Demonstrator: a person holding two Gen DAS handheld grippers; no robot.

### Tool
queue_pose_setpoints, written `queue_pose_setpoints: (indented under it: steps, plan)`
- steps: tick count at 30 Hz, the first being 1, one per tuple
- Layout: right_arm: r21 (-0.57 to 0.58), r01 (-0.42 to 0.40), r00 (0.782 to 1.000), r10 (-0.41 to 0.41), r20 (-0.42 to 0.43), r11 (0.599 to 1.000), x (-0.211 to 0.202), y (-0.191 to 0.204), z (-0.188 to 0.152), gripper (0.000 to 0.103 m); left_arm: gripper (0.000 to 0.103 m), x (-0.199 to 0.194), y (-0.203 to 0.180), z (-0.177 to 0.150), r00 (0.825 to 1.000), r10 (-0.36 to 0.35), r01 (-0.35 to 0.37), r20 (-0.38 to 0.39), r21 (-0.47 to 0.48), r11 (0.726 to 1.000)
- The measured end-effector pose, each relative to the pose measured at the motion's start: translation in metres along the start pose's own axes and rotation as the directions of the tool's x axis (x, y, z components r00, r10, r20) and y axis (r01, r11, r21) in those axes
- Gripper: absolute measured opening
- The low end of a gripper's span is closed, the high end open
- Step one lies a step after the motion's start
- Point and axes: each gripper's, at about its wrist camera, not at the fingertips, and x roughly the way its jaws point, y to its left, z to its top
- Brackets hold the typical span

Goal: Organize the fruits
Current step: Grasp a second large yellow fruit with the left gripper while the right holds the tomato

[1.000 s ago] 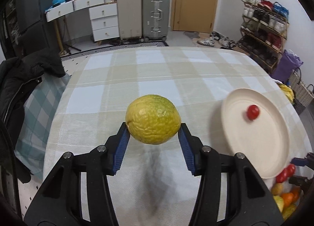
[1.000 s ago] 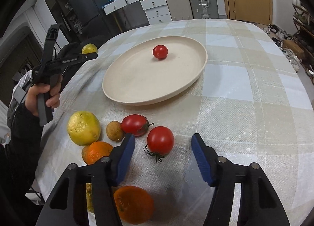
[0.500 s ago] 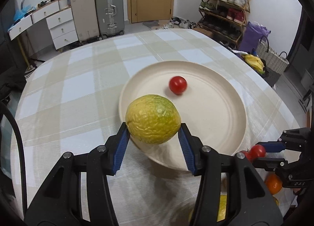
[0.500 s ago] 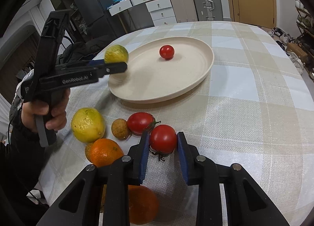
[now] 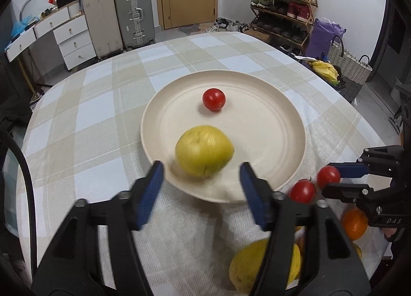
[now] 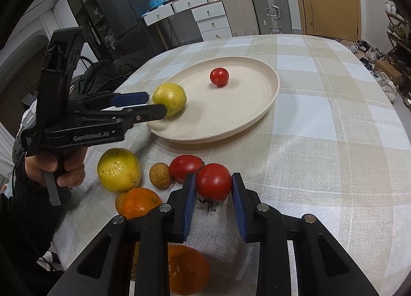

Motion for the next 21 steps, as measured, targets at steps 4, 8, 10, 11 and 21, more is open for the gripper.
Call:
queue_pose_setpoints:
  steps: [4,8,10,11,21]
  plan:
    - [-0.003,0.000,1.000,0.000,0.011,1.000,-0.005,0.002,-0.003,0.029,0.080,-0.020,0.004,-0.012,1.000,-0.004,0.005,0.024,-0.019,1.000]
    - [0.000,-0.003,1.000,0.003,0.015,1.000,-0.006,0.002,-0.003,0.029,0.080,-0.033,0.004,-0.031,1.000,-0.019,0.019,0.006,-0.037,0.999]
    - [-0.002,-0.005,1.000,0.005,0.017,1.000,-0.007,0.003,-0.005,0.029,0.083,-0.040,0.004,-0.041,1.000,-0.026,0.026,0.009,-0.056,0.998]
    - [-0.003,-0.005,1.000,0.005,0.019,1.000,-0.008,0.004,-0.005,0.029,0.085,-0.043,0.005,-0.045,0.999,-0.031,0.032,0.013,-0.067,0.997]
    - [-0.001,-0.007,0.999,0.007,0.033,1.000,-0.014,0.007,-0.007,0.029,0.085,-0.075,0.007,-0.071,0.998,-0.062,0.066,0.032,-0.139,0.988]
